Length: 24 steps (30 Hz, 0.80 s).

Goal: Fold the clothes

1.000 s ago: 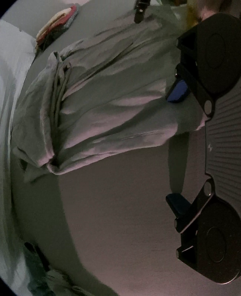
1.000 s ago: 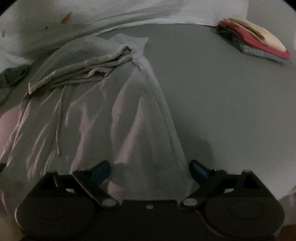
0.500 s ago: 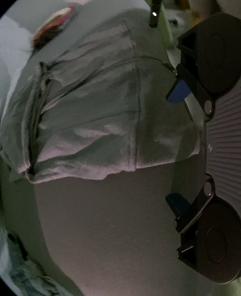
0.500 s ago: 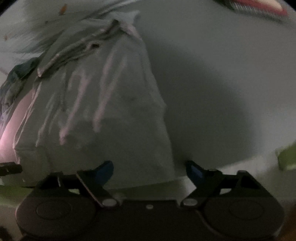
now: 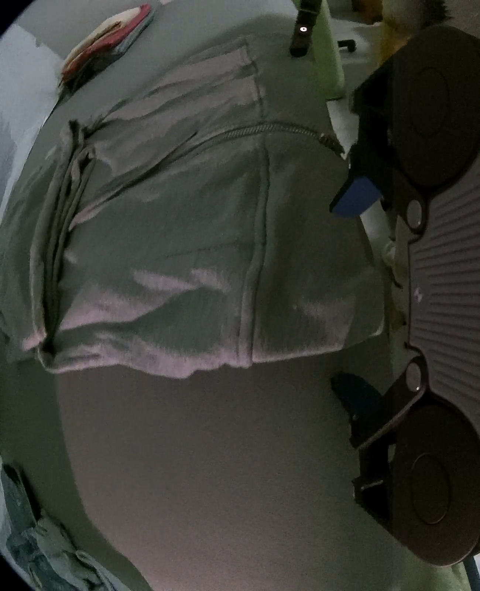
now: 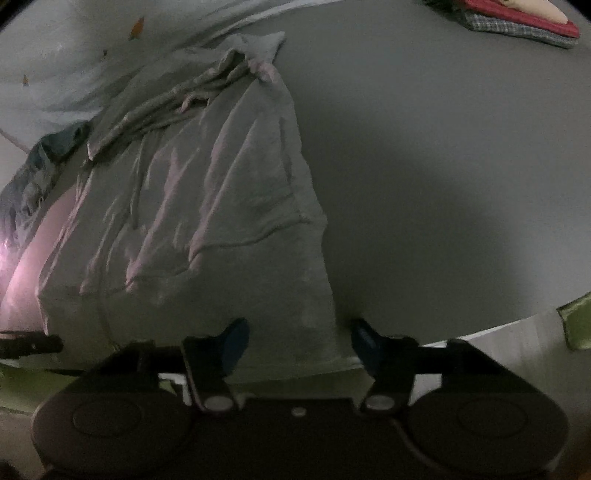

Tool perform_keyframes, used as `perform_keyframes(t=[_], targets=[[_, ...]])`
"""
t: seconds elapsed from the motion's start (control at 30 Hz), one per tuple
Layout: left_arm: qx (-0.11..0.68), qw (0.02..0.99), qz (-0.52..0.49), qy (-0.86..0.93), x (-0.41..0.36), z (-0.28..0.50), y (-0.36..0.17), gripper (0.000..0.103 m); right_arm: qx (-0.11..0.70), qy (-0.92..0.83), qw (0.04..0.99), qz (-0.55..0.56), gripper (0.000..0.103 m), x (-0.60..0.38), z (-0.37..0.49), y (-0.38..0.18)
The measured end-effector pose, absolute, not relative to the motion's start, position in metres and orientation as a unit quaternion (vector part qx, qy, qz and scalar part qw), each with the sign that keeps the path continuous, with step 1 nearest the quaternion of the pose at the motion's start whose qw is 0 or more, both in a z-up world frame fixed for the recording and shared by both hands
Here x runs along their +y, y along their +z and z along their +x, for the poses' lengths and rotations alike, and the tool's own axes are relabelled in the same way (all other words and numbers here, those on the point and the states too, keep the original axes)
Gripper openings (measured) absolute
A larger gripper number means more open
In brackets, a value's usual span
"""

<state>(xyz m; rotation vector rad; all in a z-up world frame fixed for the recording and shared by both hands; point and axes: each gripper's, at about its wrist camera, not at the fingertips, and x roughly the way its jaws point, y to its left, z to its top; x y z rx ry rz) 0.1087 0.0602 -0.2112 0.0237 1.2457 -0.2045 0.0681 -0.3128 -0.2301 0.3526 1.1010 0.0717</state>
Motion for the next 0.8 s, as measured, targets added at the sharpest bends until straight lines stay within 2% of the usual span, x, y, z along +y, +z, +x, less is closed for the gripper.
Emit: perform_keyframes(t=[0.03, 0.1, 0.13, 0.17, 0.23, 0.27, 0.37, 0.67, 0.8], targets=[[0.582, 0.808, 0.009, -0.091, 0.062, 0.108, -0.21, 0.074, 0.524, 0.034, 0.835, 0.163, 0.048, -0.311, 0.07, -0.231], [0.582, 0.809, 0.006, -0.081, 0.066, 0.108, -0.209, 0.05, 0.527, 0.046, 0.832, 0.167, 0.023, -0.309, 0.072, -0.23], [0.581, 0.81, 0.004, -0.077, 0.068, 0.108, -0.208, 0.049, 0.523, 0.056, 0.834, 0.166, 0.018, -0.308, 0.071, -0.227], [0.581, 0.811, 0.002, -0.072, 0.07, 0.108, -0.207, 0.042, 0.518, 0.066, 0.837, 0.164, 0.009, -0.307, 0.07, -0.225], [0.585, 0.806, -0.04, -0.076, 0.08, 0.108, -0.206, 0.02, 0.503, 0.079, 0.844, 0.168, 0.008, -0.308, 0.067, -0.218], [0.586, 0.803, -0.07, -0.076, 0.086, 0.109, -0.205, 0.006, 0.492, 0.081, 0.849, 0.175, 0.008, -0.309, 0.065, -0.213], [0.58, 0.797, -0.156, -0.064, 0.105, 0.113, -0.199, 0.003, 0.461, 0.095, 0.86, 0.196, 0.008, -0.314, 0.062, -0.194], [0.488, 0.819, -0.297, -0.055, 0.107, 0.124, -0.142, 0.002, 0.344, 0.147, 0.875, 0.308, 0.007, -0.346, 0.064, -0.119], [0.472, 0.813, -0.34, -0.032, 0.105, 0.133, -0.138, 0.002, 0.335, 0.155, 0.884, 0.287, 0.007, -0.345, 0.067, -0.11]])
